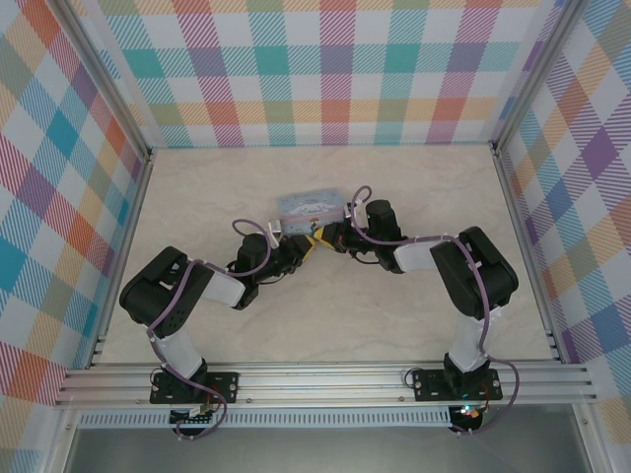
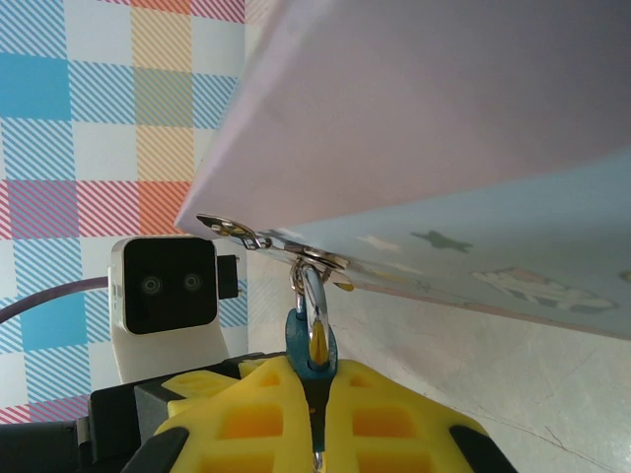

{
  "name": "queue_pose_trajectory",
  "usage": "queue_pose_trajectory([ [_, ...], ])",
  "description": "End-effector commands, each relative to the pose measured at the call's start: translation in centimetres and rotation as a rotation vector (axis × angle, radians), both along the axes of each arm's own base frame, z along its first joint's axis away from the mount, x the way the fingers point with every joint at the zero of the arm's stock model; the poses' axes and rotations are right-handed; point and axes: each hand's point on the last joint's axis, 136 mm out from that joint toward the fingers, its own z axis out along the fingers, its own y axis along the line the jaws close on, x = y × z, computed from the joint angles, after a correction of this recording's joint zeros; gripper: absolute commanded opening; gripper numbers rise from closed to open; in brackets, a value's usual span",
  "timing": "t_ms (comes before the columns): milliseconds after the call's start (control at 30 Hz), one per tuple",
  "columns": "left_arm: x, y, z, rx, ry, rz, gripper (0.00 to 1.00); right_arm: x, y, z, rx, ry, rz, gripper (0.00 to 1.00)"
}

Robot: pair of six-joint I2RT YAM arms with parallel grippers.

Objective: Unlock the padlock with the key

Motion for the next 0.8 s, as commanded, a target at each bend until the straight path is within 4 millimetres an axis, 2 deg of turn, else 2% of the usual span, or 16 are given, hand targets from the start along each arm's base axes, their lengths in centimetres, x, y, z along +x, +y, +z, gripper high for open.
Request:
queue_pose_trajectory([
  [0, 0.7, -0.5, 1.5, -0.037, -0.049, 0.009, 0.15, -0.2, 1.0, 2.0, 0.047, -0.059, 0.036, 0.08],
  [233, 0.5, -0.3, 0.9, -0.001, -0.049, 0.017, 0.0, -0.1, 1.3, 1.9, 0.037, -0.054, 0.018, 0.08],
  [433, -0.5, 0.0, -0.1, 0.16, -0.069, -0.005, 0.0, 0.1, 1.9, 2.0, -0.007, -0.058, -0.016, 0.07],
  [500, -0.9, 0.4, -0.5, 0.234, -0.075, -0.006, 0.0, -0.1, 1.9, 1.5, -0.043, -0.033, -0.022, 0.07],
  [633, -1.4, 1.3, -0.6, 0.372, -0.104, -0.011, 0.0, -0.2, 2.2, 1.4, -0.082, -0.028, -0.029, 0.06],
  [767, -1.7, 1.4, -0.2, 0.478, -0.147, -0.028, 0.0, -0.1, 2.5, 1.6, -0.084, -0.028, -0.036, 0.06],
])
